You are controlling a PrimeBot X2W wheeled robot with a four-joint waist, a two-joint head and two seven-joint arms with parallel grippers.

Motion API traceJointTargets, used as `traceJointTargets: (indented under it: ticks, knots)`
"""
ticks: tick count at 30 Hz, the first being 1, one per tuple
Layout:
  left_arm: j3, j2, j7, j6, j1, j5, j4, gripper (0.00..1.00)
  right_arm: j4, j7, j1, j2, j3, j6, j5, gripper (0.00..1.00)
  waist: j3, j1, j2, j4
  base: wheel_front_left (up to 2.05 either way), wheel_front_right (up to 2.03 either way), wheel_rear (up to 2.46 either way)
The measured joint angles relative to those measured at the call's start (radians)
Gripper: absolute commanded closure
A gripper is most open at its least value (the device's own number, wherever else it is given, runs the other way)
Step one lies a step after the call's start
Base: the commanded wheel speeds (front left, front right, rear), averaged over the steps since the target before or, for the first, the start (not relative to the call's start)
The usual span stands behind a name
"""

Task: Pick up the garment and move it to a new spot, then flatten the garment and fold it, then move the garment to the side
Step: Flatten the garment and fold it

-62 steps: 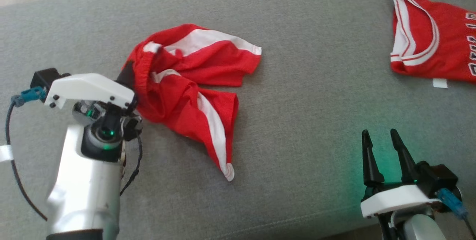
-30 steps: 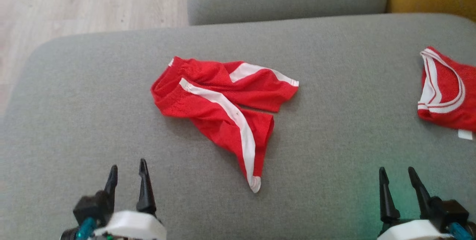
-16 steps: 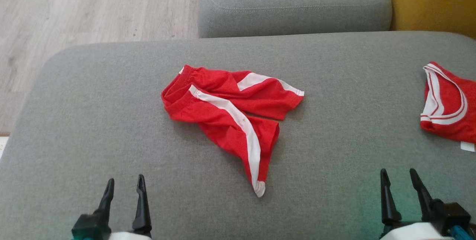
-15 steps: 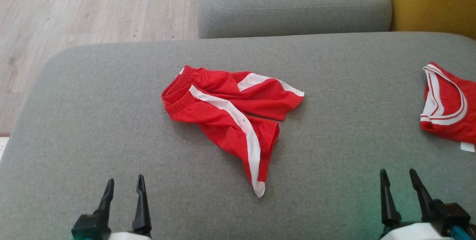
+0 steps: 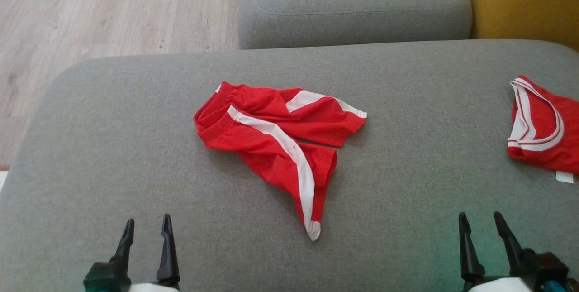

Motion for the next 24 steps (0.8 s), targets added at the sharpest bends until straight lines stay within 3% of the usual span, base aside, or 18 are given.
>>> traceJointTargets:
  ticks: [8, 13, 20, 24]
  knots:
    - [-0.006, -0.012, 0.000, -0.028, -0.012, 0.025, 0.008, 0.00, 0.000, 0.000, -0.002, 0.000, 0.012, 0.000, 0.006, 0.00, 0.017, 0.0000, 0.0000, -0.018, 0.00, 0.00, 0.00]
    - [-0.050, -0.015, 0.021, -0.036, -0.121, 0.068, 0.073, 0.00, -0.006, 0.000, -0.005, 0.000, 0.019, 0.000, 0.006, 0.00, 0.039, 0.0000, 0.0000, -0.026, 0.00, 0.00, 0.00]
    - [-0.138, -0.026, 0.230, -0.045, -0.480, 0.115, 0.222, 0.00, -0.011, 0.000, -0.045, 0.000, 0.045, 0.000, 0.016, 0.00, 0.116, 0.0000, 0.0000, -0.048, 0.00, 0.00, 0.00]
    - [-0.141, -0.036, 0.322, -0.042, -0.654, 0.116, 0.359, 0.00, -0.011, 0.000, -0.085, 0.000, 0.066, 0.000, 0.016, 0.00, 0.163, 0.0000, 0.0000, -0.070, 0.00, 0.00, 0.00]
